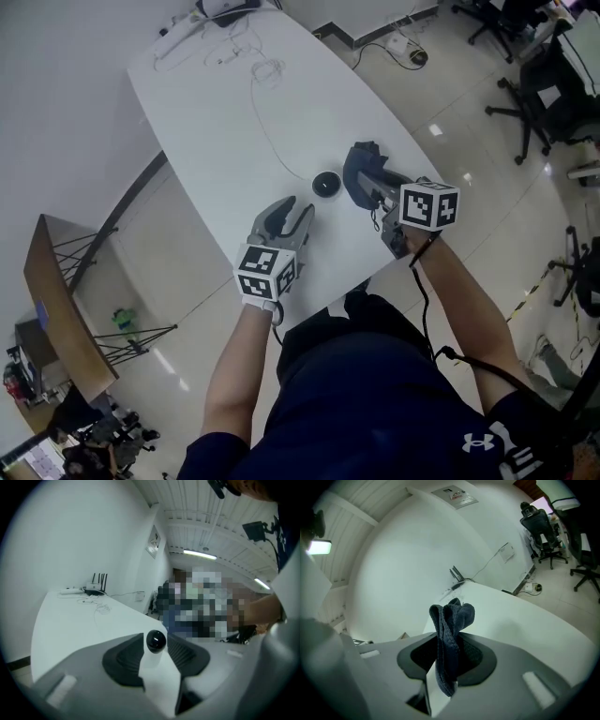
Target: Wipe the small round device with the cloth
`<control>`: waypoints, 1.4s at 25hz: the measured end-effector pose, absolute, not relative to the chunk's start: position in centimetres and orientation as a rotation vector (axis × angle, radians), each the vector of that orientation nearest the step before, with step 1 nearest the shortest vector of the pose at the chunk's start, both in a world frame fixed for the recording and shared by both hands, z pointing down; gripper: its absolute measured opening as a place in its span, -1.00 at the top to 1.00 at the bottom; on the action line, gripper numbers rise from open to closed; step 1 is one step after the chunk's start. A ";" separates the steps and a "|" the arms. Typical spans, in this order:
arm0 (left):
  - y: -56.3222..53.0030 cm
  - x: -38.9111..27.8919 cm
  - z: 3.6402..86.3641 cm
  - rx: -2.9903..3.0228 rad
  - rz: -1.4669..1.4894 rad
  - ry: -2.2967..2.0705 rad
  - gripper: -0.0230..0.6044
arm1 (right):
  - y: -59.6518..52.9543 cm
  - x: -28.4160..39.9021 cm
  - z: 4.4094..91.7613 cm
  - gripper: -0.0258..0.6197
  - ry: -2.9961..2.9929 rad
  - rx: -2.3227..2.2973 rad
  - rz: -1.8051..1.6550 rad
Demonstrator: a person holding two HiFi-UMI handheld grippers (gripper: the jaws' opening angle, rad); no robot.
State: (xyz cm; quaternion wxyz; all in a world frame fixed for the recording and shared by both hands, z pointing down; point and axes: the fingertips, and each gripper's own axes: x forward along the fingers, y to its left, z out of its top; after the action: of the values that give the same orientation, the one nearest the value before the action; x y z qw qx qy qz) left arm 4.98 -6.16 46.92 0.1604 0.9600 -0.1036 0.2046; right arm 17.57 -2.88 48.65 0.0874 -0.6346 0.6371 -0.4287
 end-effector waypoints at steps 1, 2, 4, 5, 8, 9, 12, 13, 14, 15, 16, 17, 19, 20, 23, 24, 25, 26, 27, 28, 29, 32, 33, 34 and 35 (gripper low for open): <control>-6.3 4.9 46.9 2.767 0.598 -0.265 0.44 | -3.4 16.4 47.3 0.60 1.926 -1.842 -1.246; -6.4 4.9 46.8 2.797 0.625 -0.228 0.44 | -3.9 15.0 46.3 0.60 1.960 -1.800 -1.222; -6.2 5.1 47.1 2.861 0.703 -0.149 0.44 | -4.8 12.3 45.4 0.60 2.033 -1.772 -1.197; -6.3 5.4 47.3 2.894 0.728 -0.116 0.43 | -5.2 11.5 45.6 0.60 2.062 -1.786 -1.197; -6.6 6.8 47.4 2.954 0.723 -0.037 0.42 | -5.8 11.2 47.0 0.60 2.018 -1.836 -1.232; -6.5 7.3 47.5 2.957 0.727 -0.015 0.42 | -5.6 11.7 47.2 0.60 1.971 -1.840 -1.239; -6.8 8.4 47.6 2.964 0.761 0.015 0.43 | -4.4 13.9 48.0 0.60 1.835 -1.870 -1.238; -7.1 8.7 47.6 2.964 0.780 0.010 0.44 | -3.9 14.7 48.7 0.60 1.796 -1.890 -1.247; -7.4 9.1 47.8 2.961 0.805 0.001 0.45 | -3.5 15.4 49.7 0.60 1.761 -1.908 -1.264; -7.8 9.5 48.0 2.958 0.839 -0.010 0.46 | -3.1 16.0 50.6 0.60 1.734 -1.918 -1.284; -8.1 9.8 48.3 2.954 0.877 -0.020 0.46 | -3.0 16.4 51.6 0.60 1.722 -1.918 -1.304; -8.3 10.2 48.6 2.951 0.916 -0.026 0.46 | -2.9 16.5 52.5 0.60 1.728 -1.915 -1.324; -8.3 10.8 49.2 2.948 0.988 -0.024 0.45 | -2.5 16.4 54.7 0.60 1.757 -1.938 -1.384; -8.1 11.0 49.4 2.945 1.017 -0.020 0.45 | -2.1 16.3 56.0 0.60 1.764 -1.964 -1.426; -6.9 11.6 49.5 2.895 1.089 0.020 0.43 | -1.5 16.0 58.9 0.60 1.760 -2.030 -1.532; -6.5 11.6 49.5 2.875 1.102 0.029 0.43 | -1.5 15.7 59.4 0.60 1.755 -2.039 -1.551; -6.4 11.6 49.5 2.863 1.106 0.026 0.42 | -1.6 15.5 59.7 0.60 1.750 -2.046 -1.565; -6.4 11.6 49.7 2.857 1.101 0.015 0.42 | -1.6 15.4 59.8 0.60 1.746 -2.054 -1.575; -6.5 11.6 49.8 2.858 1.091 -0.004 0.42 | -1.5 15.4 59.8 0.60 1.742 -2.063 -1.576; -6.7 11.5 50.0 2.861 1.077 -0.024 0.42 | -1.3 15.5 59.5 0.60 1.739 -2.076 -1.564; -6.7 11.5 50.1 2.858 1.057 -0.036 0.42 | -1.0 15.9 58.8 0.60 1.742 -2.095 -1.533; -5.8 11.4 49.3 2.815 0.993 -0.030 0.45 | -1.0 17.2 54.5 0.60 1.828 -2.145 -1.335; -5.6 11.2 49.2 2.805 0.978 -0.034 0.45 | -1.4 17.2 52.5 0.60 1.883 -2.126 -1.260; -5.4 11.0 49.2 2.797 0.965 -0.043 0.45 | -1.9 17.0 50.4 0.59 1.943 -2.080 -1.196; -5.2 10.8 49.2 2.789 0.954 -0.051 0.45 | -2.5 16.5 48.4 0.59 2.004 -2.013 -1.150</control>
State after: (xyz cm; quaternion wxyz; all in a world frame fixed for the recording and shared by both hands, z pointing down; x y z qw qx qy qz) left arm 10.85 -5.21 49.24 0.0964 0.9416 -0.0172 0.3222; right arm 16.50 -2.51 48.35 0.0387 -0.6566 0.6534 -0.3749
